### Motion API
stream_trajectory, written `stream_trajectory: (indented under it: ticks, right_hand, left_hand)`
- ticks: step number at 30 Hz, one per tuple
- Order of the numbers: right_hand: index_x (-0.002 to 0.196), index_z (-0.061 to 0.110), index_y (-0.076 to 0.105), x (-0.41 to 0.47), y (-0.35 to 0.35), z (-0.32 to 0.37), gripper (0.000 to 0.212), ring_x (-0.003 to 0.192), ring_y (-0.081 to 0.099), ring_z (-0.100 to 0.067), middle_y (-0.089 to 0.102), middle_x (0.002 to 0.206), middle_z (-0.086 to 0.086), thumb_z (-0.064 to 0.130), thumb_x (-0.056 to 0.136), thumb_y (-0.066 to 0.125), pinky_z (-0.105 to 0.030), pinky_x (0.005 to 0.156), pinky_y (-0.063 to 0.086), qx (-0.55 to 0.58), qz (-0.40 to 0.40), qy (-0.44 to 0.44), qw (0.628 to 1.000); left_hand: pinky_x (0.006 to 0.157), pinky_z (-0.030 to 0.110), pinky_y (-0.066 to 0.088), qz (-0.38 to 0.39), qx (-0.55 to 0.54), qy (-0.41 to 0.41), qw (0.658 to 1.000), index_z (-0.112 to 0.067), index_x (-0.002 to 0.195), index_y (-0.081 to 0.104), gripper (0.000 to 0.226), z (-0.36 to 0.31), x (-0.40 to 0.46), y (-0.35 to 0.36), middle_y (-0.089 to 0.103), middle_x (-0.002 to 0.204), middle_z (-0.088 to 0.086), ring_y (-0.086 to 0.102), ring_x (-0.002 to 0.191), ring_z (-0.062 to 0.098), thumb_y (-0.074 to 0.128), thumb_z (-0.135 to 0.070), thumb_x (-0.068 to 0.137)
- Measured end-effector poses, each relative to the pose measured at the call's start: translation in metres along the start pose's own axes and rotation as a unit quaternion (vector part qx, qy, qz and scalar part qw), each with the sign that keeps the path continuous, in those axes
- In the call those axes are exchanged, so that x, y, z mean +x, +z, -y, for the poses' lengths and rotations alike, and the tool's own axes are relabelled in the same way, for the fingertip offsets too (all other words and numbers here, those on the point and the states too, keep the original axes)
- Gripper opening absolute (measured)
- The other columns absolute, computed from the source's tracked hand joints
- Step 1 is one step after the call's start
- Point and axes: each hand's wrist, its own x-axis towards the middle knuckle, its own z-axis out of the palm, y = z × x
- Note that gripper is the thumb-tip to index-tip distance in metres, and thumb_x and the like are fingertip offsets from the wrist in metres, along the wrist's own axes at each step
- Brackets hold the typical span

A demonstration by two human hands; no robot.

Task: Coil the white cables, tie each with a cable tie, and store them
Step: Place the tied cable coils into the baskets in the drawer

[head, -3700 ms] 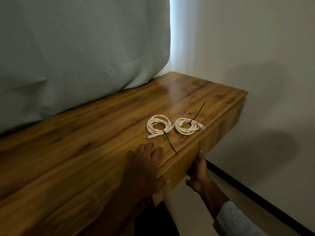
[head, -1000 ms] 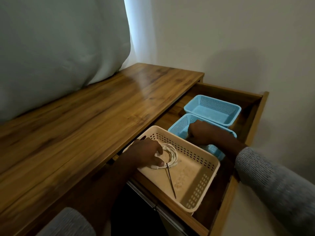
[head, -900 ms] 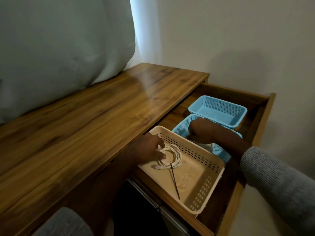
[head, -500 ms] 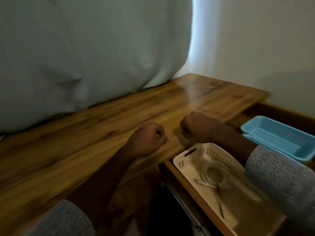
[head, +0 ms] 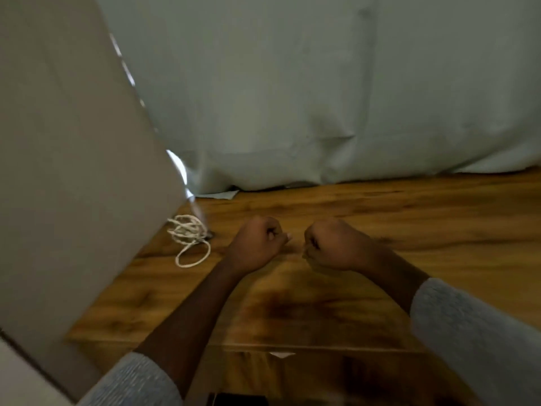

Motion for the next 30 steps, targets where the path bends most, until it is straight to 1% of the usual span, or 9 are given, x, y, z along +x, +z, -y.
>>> stream_trajectory:
  ticks: [2, 5, 9, 12, 15, 17, 21, 23, 30]
  right_hand:
    - [0.074, 0.026, 0.058, 0.028, 0.011, 0.022, 0.015, 0.081, 0.06, -0.021, 0.063, 0.082, 0.002, 0.031, 0.088, 0.06, -0.033, 0.069, 0.051, 0.022, 0.007, -0.009, 1.0]
    - [0.073, 0.025, 0.061, 0.066, 0.025, 0.049, 0.014, 0.08, 0.062, -0.02, 0.067, 0.083, 0.002, 0.027, 0.087, 0.059, -0.037, 0.07, 0.055, 0.061, 0.014, -0.021, 0.998]
    - [0.088, 0.017, 0.072, 0.109, 0.041, 0.08, 0.015, 0.087, 0.065, -0.016, 0.071, 0.094, 0.001, 0.021, 0.092, 0.058, -0.028, 0.07, 0.049, 0.139, 0.007, -0.017, 0.99]
    - [0.087, 0.028, 0.067, 0.138, 0.05, 0.098, 0.01, 0.09, 0.061, -0.015, 0.068, 0.098, 0.003, 0.023, 0.093, 0.061, -0.026, 0.072, 0.044, 0.192, -0.002, 0.011, 0.981]
    - [0.089, 0.025, 0.067, 0.158, 0.057, 0.113, 0.01, 0.084, 0.063, -0.015, 0.067, 0.092, 0.004, 0.015, 0.086, 0.067, -0.026, 0.063, 0.048, 0.247, 0.011, 0.045, 0.968]
    - [0.104, 0.021, 0.068, 0.169, 0.064, 0.12, 0.026, 0.087, 0.066, -0.017, 0.068, 0.097, 0.002, 0.014, 0.08, 0.075, -0.031, 0.065, 0.055, 0.275, 0.028, 0.062, 0.959]
    - [0.138, 0.023, 0.051, 0.187, 0.08, 0.126, 0.085, 0.121, 0.054, -0.022, 0.055, 0.135, -0.002, 0.03, 0.064, 0.093, -0.039, 0.09, 0.054, 0.242, 0.048, 0.059, 0.967]
    - [0.139, 0.024, 0.049, 0.195, 0.084, 0.127, 0.091, 0.126, 0.05, -0.022, 0.051, 0.14, -0.003, 0.033, 0.061, 0.095, -0.04, 0.098, 0.051, 0.233, 0.034, 0.039, 0.971]
    - [0.134, 0.023, 0.06, 0.211, 0.099, 0.133, 0.085, 0.119, 0.049, -0.019, 0.056, 0.129, 0.001, 0.041, 0.058, 0.094, -0.033, 0.09, 0.044, 0.241, -0.01, 0.004, 0.971]
  left_hand:
    - [0.054, 0.029, 0.042, -0.037, 0.007, -0.035, 0.999, -0.015, 0.06, 0.065, 0.029, 0.028, -0.01, -0.023, 0.06, 0.057, -0.006, 0.052, 0.053, 0.004, 0.074, -0.028, 0.085]
    - [0.051, 0.015, 0.036, -0.1, 0.006, -0.079, 0.992, -0.011, 0.06, 0.065, 0.03, 0.065, -0.023, -0.056, 0.057, 0.053, -0.008, 0.053, 0.052, 0.002, 0.076, -0.023, 0.085]
    - [0.057, 0.019, 0.042, -0.17, -0.004, -0.118, 0.978, -0.005, 0.062, 0.066, 0.028, 0.104, -0.04, -0.09, 0.062, 0.059, -0.007, 0.06, 0.06, 0.001, 0.075, -0.017, 0.086]
    - [0.057, 0.028, 0.046, -0.209, 0.004, -0.166, 0.964, -0.01, 0.063, 0.069, 0.024, 0.132, -0.05, -0.106, 0.065, 0.059, -0.003, 0.058, 0.056, 0.005, 0.077, -0.02, 0.083]
    - [0.055, 0.025, 0.042, -0.225, -0.004, -0.196, 0.954, -0.01, 0.059, 0.065, 0.028, 0.153, -0.056, -0.113, 0.059, 0.054, -0.004, 0.051, 0.05, 0.001, 0.076, -0.017, 0.084]
    - [0.057, 0.026, 0.044, -0.216, -0.006, -0.206, 0.954, -0.011, 0.06, 0.065, 0.027, 0.161, -0.059, -0.115, 0.061, 0.055, -0.004, 0.054, 0.052, 0.002, 0.074, -0.017, 0.085]
    - [0.063, 0.038, 0.053, -0.188, -0.014, -0.238, 0.953, -0.012, 0.065, 0.067, 0.026, 0.169, -0.062, -0.112, 0.067, 0.065, 0.004, 0.066, 0.066, 0.022, 0.07, -0.021, 0.089]
    - [0.063, 0.038, 0.054, -0.185, -0.014, -0.247, 0.951, -0.011, 0.065, 0.067, 0.026, 0.17, -0.059, -0.11, 0.067, 0.065, 0.005, 0.066, 0.067, 0.023, 0.07, -0.021, 0.089]
    - [0.058, 0.034, 0.052, -0.19, -0.019, -0.269, 0.944, -0.009, 0.065, 0.067, 0.022, 0.168, -0.051, -0.108, 0.067, 0.063, 0.002, 0.064, 0.06, 0.015, 0.071, -0.018, 0.085]
